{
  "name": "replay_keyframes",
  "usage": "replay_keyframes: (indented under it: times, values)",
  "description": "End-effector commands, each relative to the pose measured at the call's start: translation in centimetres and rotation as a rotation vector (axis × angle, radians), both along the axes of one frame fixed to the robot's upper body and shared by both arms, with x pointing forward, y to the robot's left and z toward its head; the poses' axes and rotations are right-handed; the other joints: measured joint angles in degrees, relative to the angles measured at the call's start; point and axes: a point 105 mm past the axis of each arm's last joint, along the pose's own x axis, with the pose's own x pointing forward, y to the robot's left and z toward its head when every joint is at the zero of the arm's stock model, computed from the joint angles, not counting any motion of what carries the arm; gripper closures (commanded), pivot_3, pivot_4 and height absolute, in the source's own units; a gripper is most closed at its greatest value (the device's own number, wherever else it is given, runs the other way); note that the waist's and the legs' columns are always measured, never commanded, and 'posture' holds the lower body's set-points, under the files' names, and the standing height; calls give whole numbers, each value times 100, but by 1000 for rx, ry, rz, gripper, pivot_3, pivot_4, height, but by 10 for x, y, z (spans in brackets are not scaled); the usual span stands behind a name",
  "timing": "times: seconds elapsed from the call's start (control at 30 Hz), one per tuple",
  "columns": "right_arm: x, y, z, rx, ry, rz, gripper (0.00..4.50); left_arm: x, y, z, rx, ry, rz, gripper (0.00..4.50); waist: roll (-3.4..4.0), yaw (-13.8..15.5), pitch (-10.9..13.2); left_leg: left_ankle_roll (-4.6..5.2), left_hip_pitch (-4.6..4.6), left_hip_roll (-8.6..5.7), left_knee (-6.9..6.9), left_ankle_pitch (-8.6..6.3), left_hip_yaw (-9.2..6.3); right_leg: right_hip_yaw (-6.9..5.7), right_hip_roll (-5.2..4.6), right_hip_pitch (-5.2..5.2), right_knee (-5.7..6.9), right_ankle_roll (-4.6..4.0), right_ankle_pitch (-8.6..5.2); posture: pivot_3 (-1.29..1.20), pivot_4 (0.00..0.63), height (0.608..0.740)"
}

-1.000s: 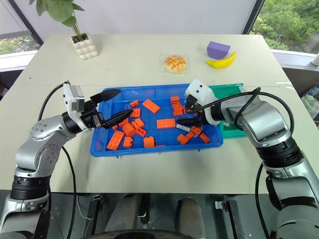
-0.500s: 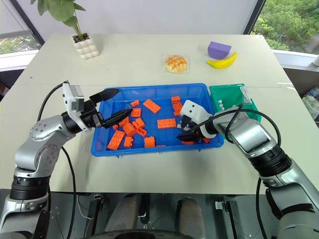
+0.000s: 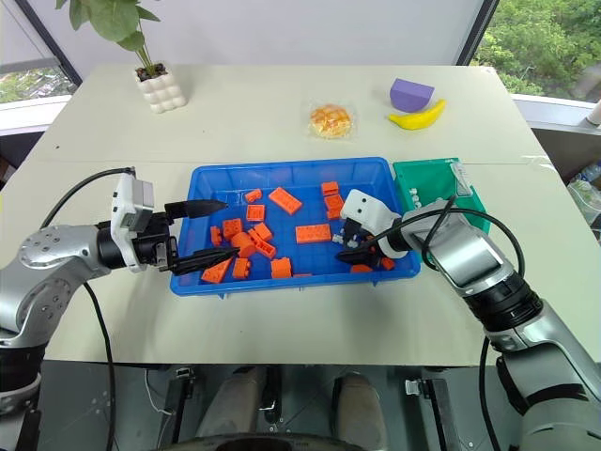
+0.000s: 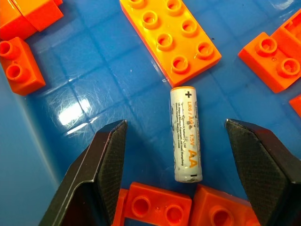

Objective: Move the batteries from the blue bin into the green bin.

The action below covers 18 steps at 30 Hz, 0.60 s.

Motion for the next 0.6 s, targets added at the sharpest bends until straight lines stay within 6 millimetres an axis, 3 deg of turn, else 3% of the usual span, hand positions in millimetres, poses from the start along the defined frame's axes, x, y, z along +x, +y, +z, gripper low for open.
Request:
replay_keyframes:
  times: [0.03,0.2,0.4,0.5,0.6]
  values:
    - [0,1,-2,-3,0,-1,1964,-4,-2,8,2,-37,-17,0,0,0,0,0,0,0,0,0,0,0,0,0,0,0,0,0,150,739]
    - [-3,2,-4,-6,9,15,4425,-3,-2,7,4,-38,-16,0,0,7,0,0,0,0,0,0,1,0,0,0,0,0,0,0,150,739]
    - [6,2,8,-11,-61,13,4468,-3,-3,7,-20,-27,-26,0,0,7,0,0,0,0,1,0,1,0,0,0,0,0,0,0,150,739]
    - [30,-1,62,42,-214,-45,4468,3,-4,6,-41,-35,-30,0,4,0,2,0,0,-1,1,0,4,1,-1,-3,1,0,0,0,150,739]
    - [40,-6,104,89,-299,-85,4468,14,-6,16,-88,-85,-21,0,8,0,5,-2,0,0,1,2,6,1,0,-7,4,0,0,0,150,739]
